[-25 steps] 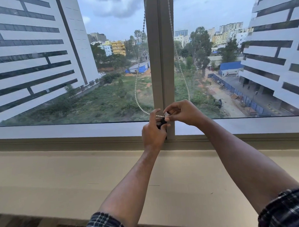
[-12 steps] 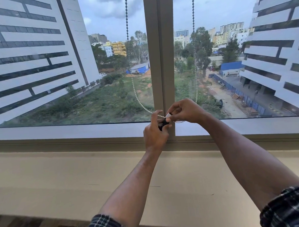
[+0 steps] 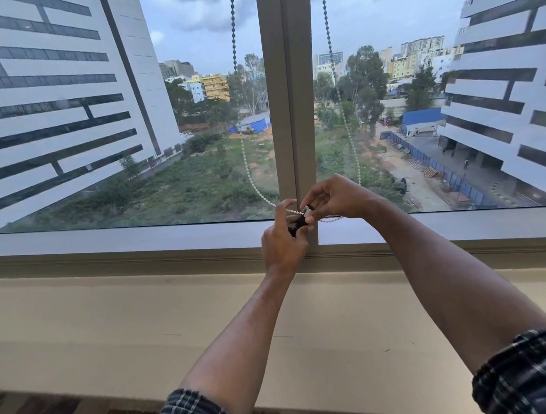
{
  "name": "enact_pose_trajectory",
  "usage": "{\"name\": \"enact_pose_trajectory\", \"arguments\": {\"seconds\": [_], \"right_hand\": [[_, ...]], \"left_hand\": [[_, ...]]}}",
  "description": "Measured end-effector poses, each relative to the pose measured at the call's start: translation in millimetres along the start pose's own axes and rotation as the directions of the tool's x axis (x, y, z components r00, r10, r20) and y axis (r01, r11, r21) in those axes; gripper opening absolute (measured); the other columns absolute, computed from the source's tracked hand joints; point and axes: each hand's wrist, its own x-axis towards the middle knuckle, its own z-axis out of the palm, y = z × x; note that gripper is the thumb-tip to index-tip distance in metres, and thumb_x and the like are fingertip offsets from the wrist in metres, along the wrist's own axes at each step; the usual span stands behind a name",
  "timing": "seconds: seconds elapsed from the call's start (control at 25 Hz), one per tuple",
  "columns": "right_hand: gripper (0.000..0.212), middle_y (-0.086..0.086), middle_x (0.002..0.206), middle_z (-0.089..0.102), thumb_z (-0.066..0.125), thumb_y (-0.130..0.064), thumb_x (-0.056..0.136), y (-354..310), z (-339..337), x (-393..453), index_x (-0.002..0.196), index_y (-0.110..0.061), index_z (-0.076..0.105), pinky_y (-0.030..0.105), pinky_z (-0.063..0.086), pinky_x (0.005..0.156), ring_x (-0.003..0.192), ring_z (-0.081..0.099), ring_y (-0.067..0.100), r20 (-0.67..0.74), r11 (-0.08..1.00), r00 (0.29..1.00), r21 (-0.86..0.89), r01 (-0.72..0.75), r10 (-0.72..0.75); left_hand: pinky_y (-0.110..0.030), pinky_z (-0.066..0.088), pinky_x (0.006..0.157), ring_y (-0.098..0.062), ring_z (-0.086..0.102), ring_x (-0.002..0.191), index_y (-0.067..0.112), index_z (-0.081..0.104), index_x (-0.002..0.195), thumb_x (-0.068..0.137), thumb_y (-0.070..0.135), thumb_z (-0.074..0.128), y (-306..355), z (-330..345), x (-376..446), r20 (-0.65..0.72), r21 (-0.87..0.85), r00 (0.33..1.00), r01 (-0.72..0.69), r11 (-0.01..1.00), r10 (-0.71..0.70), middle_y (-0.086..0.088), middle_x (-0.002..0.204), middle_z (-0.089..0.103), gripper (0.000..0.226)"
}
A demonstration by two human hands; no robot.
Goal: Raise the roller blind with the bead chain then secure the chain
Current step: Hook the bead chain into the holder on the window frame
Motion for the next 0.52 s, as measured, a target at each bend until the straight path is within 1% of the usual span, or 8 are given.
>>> {"name": "enact_pose_trajectory", "arguments": {"seconds": [0.12, 0.2, 0.28, 0.32, 0.4, 0.48, 0.52], "right_hand": [[0.03, 0.018, 0.085, 0.078, 0.093, -0.013, 0.067, 4, 3, 2, 0.094, -0.012, 0.08, 0.042, 0.061, 0.084, 0.076, 0.073, 0.019, 0.001, 1.0, 1.0, -0.01, -0.001, 0.001], [0.029, 0.02, 0.085, 0.078, 0.093, -0.014, 0.069, 7, 7, 3, 0.095, -0.01, 0.08, 0.045, 0.061, 0.081, 0.073, 0.071, 0.018, -0.01, 0.999, 1.0, -0.048, -0.005, 0.004], [0.026, 0.022, 0.084, 0.077, 0.092, -0.017, 0.071, 8, 12, 2, 0.092, -0.008, 0.079, 0.048, 0.06, 0.077, 0.07, 0.068, 0.018, -0.03, 0.996, 1.0, -0.088, -0.005, 0.002], [0.025, 0.02, 0.083, 0.077, 0.092, -0.02, 0.071, 8, 14, 2, 0.09, -0.009, 0.079, 0.047, 0.06, 0.075, 0.069, 0.067, 0.017, -0.038, 0.993, 0.999, -0.114, -0.005, 0.001], [0.027, 0.014, 0.077, 0.076, 0.092, -0.026, 0.071, 9, 17, 3, 0.087, -0.009, 0.078, 0.038, 0.058, 0.068, 0.066, 0.064, 0.014, -0.042, 0.984, 0.999, -0.18, -0.011, 0.004], [0.028, 0.007, 0.071, 0.071, 0.089, -0.03, 0.074, 11, 22, 3, 0.088, -0.009, 0.078, 0.029, 0.05, 0.063, 0.064, 0.06, 0.014, -0.052, 0.968, 0.999, -0.249, -0.02, 0.008], [0.027, 0.004, 0.073, 0.07, 0.086, -0.031, 0.076, 12, 27, 2, 0.091, -0.01, 0.078, 0.029, 0.049, 0.064, 0.068, 0.062, 0.017, -0.072, 0.956, 0.997, -0.293, -0.015, -0.007]], "left_hand": [[-0.036, 0.06, 0.075, -0.017, 0.076, 0.085, 0.035, 0.05, 0.125, 0.082, 0.017, 0.078, -1, 1, -1, 0.0, -0.003, 1.0, 0.019, 1.0, -0.019, 0.005, 0.098, 0.081, 0.055], [-0.036, 0.06, 0.073, -0.019, 0.076, 0.083, 0.035, 0.05, 0.123, 0.082, 0.015, 0.075, -1, 2, -3, 0.0, 0.003, 1.0, 0.025, 1.0, -0.025, 0.005, 0.095, 0.081, 0.052], [-0.036, 0.058, 0.068, -0.022, 0.075, 0.077, 0.035, 0.049, 0.118, 0.083, 0.013, 0.073, -1, 4, -5, -0.002, 0.007, 1.0, 0.029, 1.0, -0.029, 0.004, 0.09, 0.081, 0.047], [-0.037, 0.058, 0.065, -0.024, 0.074, 0.073, 0.034, 0.048, 0.115, 0.083, 0.012, 0.072, -1, 6, -6, 0.001, 0.007, 0.999, 0.033, 0.999, -0.033, 0.003, 0.087, 0.081, 0.045], [-0.041, 0.058, 0.061, -0.027, 0.071, 0.067, 0.033, 0.047, 0.109, 0.084, 0.012, 0.069, -5, 9, -9, 0.019, 0.001, 0.998, 0.051, 0.999, -0.051, 0.002, 0.081, 0.079, 0.039], [-0.043, 0.058, 0.061, -0.025, 0.071, 0.065, 0.031, 0.046, 0.106, 0.086, 0.015, 0.071, -10, 12, -12, 0.039, -0.015, 0.995, 0.096, 0.995, -0.096, 0.001, 0.079, 0.078, 0.036], [-0.042, 0.059, 0.062, -0.023, 0.072, 0.067, 0.031, 0.046, 0.104, 0.085, 0.017, 0.073, -12, 12, -13, 0.037, -0.031, 0.991, 0.127, 0.991, -0.126, 0.002, 0.08, 0.078, 0.036]]}}
